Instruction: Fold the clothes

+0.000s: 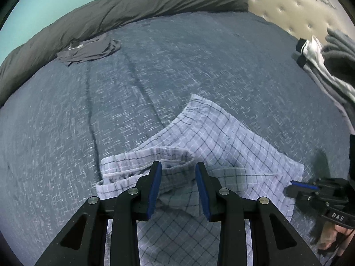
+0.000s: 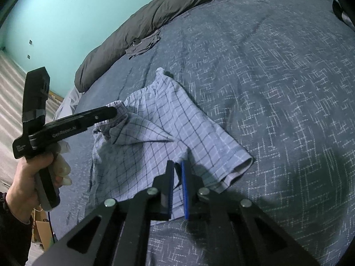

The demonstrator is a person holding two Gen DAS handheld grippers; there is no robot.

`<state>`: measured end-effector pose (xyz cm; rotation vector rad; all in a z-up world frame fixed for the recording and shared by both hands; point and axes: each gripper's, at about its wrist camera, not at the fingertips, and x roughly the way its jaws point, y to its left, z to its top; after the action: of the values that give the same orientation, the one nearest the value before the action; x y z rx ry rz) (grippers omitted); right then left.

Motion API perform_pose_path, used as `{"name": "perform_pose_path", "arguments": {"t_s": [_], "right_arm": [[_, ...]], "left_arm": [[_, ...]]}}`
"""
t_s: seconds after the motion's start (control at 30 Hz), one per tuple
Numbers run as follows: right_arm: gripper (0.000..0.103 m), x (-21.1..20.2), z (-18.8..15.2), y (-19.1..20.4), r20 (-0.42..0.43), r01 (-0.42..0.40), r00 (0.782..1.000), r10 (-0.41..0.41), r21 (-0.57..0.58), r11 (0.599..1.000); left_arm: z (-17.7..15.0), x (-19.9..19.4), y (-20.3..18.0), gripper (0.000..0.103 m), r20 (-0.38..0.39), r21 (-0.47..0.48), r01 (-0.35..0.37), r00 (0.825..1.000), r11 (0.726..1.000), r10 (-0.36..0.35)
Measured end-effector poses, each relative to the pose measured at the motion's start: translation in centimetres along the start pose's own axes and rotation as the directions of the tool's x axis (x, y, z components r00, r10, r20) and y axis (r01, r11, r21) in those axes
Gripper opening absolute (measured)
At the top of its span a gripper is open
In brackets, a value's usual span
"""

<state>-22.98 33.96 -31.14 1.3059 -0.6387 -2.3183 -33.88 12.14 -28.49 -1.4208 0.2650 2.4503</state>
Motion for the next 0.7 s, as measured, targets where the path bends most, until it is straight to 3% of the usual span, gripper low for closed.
{"name": "perform_pose_path", "arguments": {"t_s": [0.17, 0.3, 0.7], "right_arm": [[0.006, -0.1, -0.1, -0.2, -0.002, -0.019, 1.000, 0.019, 0.010, 1.000], [0.006, -0.3, 0.0, -0.3, 0.004, -0.051, 0.999, 0.051, 0.013, 0.999], [0.001, -1.8, 0.0, -0.8, 0.029, -0.065, 0.998, 0.065, 0.006, 0.998]], "left_arm": [[0.2, 1.4, -0.3, 0.034, -0.026, -0.006, 0.004, 1.000, 1.000, -0.004], [1.0, 0.5, 0.2, 0.010, -0.002, -0.023, 0.008, 1.000, 1.000, -0.009], [3.1, -2.3, 1.6, 0.007, 0.067, -0.078, 0.027, 0.998, 0.997, -0.022]]}}
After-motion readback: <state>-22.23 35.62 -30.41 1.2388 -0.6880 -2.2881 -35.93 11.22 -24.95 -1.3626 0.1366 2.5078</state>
